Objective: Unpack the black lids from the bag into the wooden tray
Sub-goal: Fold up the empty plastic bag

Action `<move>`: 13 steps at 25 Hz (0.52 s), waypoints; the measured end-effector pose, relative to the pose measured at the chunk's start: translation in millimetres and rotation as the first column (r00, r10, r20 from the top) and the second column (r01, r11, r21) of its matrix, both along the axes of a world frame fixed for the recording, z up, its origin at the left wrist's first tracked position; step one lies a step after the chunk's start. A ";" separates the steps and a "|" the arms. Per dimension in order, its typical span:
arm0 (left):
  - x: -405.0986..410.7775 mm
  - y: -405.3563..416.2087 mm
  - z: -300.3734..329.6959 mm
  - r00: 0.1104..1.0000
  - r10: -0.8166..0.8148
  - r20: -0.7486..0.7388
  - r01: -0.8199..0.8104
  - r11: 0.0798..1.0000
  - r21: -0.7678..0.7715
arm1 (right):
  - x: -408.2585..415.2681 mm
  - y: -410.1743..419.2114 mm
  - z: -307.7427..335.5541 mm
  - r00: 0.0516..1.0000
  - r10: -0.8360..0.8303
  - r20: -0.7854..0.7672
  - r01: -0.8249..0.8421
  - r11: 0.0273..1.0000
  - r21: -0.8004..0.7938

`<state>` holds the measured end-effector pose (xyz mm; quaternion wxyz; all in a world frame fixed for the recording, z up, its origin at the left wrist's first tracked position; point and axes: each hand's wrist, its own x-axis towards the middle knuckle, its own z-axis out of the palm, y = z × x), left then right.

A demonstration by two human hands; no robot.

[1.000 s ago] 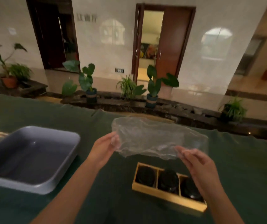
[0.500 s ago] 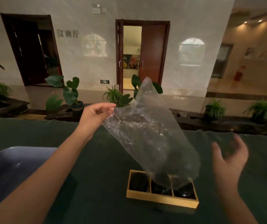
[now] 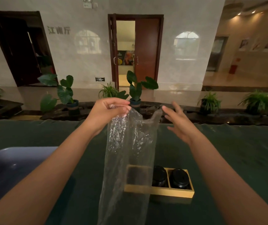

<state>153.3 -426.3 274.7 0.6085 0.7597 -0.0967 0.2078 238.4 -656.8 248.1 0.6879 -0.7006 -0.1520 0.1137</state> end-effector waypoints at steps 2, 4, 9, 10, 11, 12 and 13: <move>-0.2 6.5 -4.0 0.999 -0.029 -0.025 0.028 0.999 -0.031 | 2.8 -3.1 -5.4 0.998 0.063 -0.029 -0.063 0.998 -0.001; 0.9 13.2 -6.6 0.998 -0.038 -0.045 0.034 0.996 -0.084 | 3.1 -6.9 -7.7 0.996 0.089 -0.009 -0.089 0.996 -0.012; 0.0 25.0 -9.6 0.994 -0.046 -0.100 0.030 0.987 -0.155 | 9.7 -11.3 -20.4 0.992 0.118 0.033 -0.115 0.990 -0.082; -1.7 28.1 -8.5 0.993 -0.033 -0.115 0.016 0.989 -0.145 | 11.7 -14.1 -21.5 0.996 0.089 0.020 -0.088 0.995 -0.043; -3.1 31.8 -6.8 0.992 0.004 -0.124 -0.021 0.991 -0.135 | 14.2 -17.6 -21.3 0.998 0.063 -0.004 -0.063 0.998 0.029; -4.1 35.4 -5.1 0.991 0.053 -0.126 -0.072 0.986 -0.153 | 16.8 -21.4 -20.2 0.999 0.045 -0.028 -0.042 0.993 0.110; -5.3 38.4 -5.5 0.989 0.086 -0.118 -0.111 0.969 -0.220 | 18.5 -24.2 -19.4 0.999 0.030 -0.041 -0.022 0.984 0.176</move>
